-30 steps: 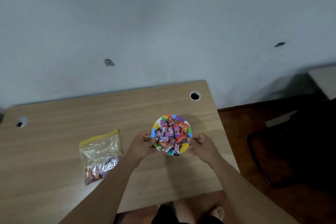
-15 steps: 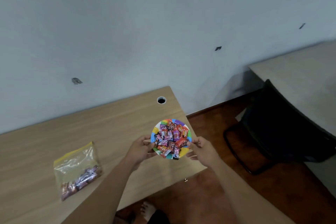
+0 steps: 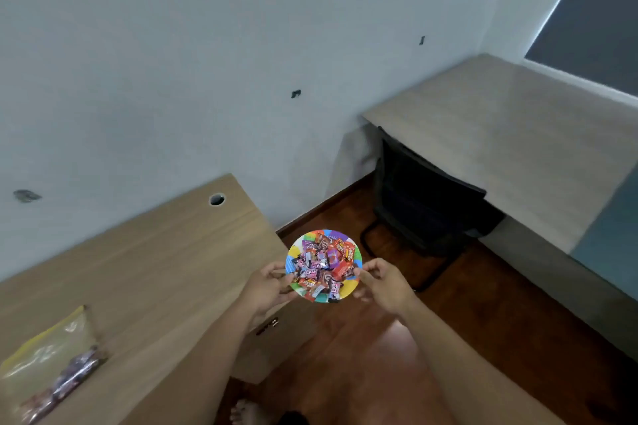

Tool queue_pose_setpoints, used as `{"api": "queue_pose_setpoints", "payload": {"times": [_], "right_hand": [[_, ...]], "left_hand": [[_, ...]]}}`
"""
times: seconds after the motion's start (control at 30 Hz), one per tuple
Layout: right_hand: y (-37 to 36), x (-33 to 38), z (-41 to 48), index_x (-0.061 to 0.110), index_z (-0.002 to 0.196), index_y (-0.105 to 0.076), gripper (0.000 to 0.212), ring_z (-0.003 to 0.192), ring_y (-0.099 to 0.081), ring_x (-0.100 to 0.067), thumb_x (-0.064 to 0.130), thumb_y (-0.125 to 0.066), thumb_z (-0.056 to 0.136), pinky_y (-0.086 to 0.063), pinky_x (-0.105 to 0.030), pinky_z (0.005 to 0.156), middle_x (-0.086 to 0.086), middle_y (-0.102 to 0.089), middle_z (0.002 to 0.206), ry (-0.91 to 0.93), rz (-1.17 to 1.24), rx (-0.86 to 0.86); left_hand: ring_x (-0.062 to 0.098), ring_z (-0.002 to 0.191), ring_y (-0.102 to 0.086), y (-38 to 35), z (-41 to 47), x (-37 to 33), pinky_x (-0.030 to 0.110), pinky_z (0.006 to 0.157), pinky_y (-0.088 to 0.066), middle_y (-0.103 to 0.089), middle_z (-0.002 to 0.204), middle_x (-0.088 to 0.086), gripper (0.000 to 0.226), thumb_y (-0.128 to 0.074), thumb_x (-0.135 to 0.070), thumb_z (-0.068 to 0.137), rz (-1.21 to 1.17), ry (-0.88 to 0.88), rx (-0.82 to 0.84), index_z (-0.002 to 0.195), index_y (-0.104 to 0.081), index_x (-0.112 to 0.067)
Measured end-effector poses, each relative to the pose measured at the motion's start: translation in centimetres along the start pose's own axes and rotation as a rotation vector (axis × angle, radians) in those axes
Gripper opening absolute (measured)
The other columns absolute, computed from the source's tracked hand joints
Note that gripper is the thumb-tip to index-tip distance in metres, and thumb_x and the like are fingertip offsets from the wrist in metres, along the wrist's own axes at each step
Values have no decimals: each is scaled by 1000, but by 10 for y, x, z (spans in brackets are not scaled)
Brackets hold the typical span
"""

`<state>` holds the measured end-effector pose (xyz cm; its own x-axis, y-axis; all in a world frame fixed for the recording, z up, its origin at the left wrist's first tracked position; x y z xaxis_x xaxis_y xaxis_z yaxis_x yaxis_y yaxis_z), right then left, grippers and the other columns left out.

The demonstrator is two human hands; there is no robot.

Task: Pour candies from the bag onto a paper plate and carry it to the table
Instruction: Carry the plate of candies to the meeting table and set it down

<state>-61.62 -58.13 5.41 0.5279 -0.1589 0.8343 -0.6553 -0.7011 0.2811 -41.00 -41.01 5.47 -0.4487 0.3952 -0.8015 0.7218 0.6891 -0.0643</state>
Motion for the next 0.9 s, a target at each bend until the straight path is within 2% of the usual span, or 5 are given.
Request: {"api": "queue_pose_setpoints", "payload": {"times": [0.17,0.3,0.4,0.57,0.9], "right_hand": [[78,-28,-24,14,107,-65,25,80,-84,-24,38,-70,102,-68,-44,78,-2,-85,90,-34,36,-111],[134,-46,-42,16,107,-66,25,71,-82,-16,41,-70,101,-65,-29,61,-1,-85,87,-68,64,-200],[174,-61,-50,15,108,-65,26,78,-84,-22,40,-71,101,-70,-44,77,-2,-85,91,-77,125,-242],[235,-80,-63,8,110,-64,27,77,-83,-24,34,-71,102,-64,-28,61,-1,-84,89,-115,210,-340],[366,-121,-44,5,113,-63,30,69,-78,-16,33,-71,102,-64,-30,65,-6,-84,96,-191,294,-514]], "left_hand": [[24,100,-78,-86,-9,-5,25,67,-68,-71,124,18,18,-64,-4,104,86,-2,78,121,-68,-7],[22,100,-77,-148,-9,-10,26,71,-68,-66,123,14,23,-66,-5,103,165,-16,138,125,-68,-7],[24,106,-78,-194,-6,-17,30,76,-69,-67,125,15,23,-67,-6,102,217,-19,196,125,-69,-9],[23,103,-79,-269,7,-26,30,77,-68,-68,126,16,27,-67,-6,102,300,-22,303,129,-68,-8],[25,102,-79,-438,76,-36,37,85,-68,-67,127,18,28,-68,-6,102,393,12,501,130,-66,-6]]}}
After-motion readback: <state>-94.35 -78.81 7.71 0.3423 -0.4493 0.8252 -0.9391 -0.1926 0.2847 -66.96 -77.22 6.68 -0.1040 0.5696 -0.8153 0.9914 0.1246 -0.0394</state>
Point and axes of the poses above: each hand's wrist, its own z-axis towards the middle knuckle, its own y-axis out of the back of the hand, x = y × z, the point moved 2 cm from there along z, towards the middle knuckle
